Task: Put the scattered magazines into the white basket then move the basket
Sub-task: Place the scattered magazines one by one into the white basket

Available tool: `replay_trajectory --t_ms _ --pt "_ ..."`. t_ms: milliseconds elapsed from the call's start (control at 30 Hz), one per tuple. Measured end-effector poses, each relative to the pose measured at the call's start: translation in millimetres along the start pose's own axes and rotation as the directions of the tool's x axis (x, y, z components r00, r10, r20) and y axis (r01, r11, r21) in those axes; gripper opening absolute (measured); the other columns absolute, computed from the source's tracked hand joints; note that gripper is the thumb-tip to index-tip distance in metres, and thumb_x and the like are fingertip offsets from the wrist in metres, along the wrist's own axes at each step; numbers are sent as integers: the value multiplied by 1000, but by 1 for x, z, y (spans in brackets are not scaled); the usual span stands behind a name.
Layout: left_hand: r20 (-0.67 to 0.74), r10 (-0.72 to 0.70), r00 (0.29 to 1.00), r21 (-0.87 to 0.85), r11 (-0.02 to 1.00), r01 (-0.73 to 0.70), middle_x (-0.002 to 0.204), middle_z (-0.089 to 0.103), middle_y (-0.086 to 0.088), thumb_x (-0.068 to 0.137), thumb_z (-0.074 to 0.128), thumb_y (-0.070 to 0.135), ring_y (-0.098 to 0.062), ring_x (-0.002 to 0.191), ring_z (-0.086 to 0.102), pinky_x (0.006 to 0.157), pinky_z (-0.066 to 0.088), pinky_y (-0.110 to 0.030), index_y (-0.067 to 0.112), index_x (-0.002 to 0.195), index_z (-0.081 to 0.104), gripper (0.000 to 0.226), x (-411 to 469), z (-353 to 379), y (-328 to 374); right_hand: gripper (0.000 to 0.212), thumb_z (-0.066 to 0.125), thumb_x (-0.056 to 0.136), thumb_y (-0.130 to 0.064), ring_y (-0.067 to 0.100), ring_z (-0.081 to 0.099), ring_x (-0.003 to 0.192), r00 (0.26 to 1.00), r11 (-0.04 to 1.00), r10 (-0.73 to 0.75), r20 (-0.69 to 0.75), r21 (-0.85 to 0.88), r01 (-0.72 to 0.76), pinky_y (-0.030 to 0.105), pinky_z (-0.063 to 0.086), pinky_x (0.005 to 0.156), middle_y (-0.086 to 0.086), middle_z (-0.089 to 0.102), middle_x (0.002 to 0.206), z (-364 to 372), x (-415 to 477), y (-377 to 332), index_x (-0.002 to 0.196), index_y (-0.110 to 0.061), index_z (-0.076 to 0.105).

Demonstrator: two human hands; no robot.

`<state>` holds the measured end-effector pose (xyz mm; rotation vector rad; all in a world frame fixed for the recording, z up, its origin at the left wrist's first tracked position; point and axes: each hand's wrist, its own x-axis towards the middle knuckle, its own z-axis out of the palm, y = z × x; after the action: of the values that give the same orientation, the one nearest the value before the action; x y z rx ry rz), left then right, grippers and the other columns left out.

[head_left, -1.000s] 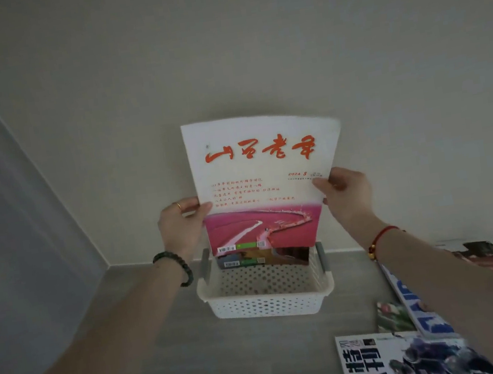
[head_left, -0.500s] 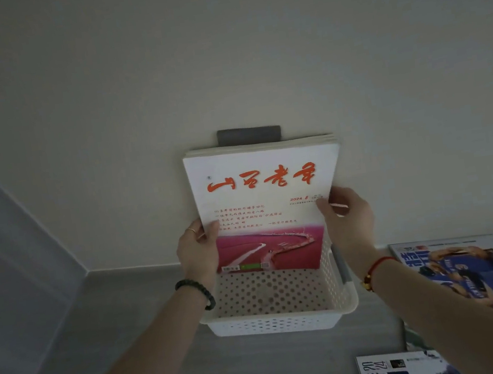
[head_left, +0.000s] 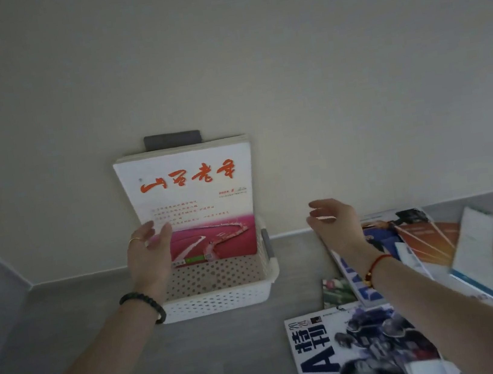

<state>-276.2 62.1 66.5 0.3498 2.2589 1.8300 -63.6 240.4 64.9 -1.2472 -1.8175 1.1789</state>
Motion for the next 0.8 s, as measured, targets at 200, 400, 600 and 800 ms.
replay_trajectory --t_ms 200,400,600,800 --pt "267 57 962 -10 998 -56 121 56 -3 86 56 33 -25 112 55 99 43 -44 18 121 50 39 -68 55 28 27 61 79 -6 14 62 75 986 991 85 -146 -90 -99 15 48 54 0 65 88 -116 -23 54 103 -15 65" --pt "476 33 879 -20 999 -27 124 56 -8 85 56 34 -22 112 53 96 44 -38 14 122 50 42 -142 140 35 25 68 74 -6 18 62 81 944 969 223 -243 -49 -241 34 53 73 7 67 99 -223 -35 108 95 -19 62" --pt "609 -73 790 81 996 30 124 56 -3 85 52 44 -20 113 52 89 50 -36 18 123 48 46 -211 231 18 17 67 73 -1 23 58 58 945 930 265 -193 -206 -303 35 54 52 2 64 68 -304 -42 161 74 -16 58" --pt "665 -142 733 112 990 91 112 58 8 85 54 41 -7 94 56 70 47 -21 24 120 48 39 -276 320 7 55 70 74 -5 12 52 60 825 857 506 -250 37 -514 20 43 41 3 55 97 -357 -29 227 122 -5 43"
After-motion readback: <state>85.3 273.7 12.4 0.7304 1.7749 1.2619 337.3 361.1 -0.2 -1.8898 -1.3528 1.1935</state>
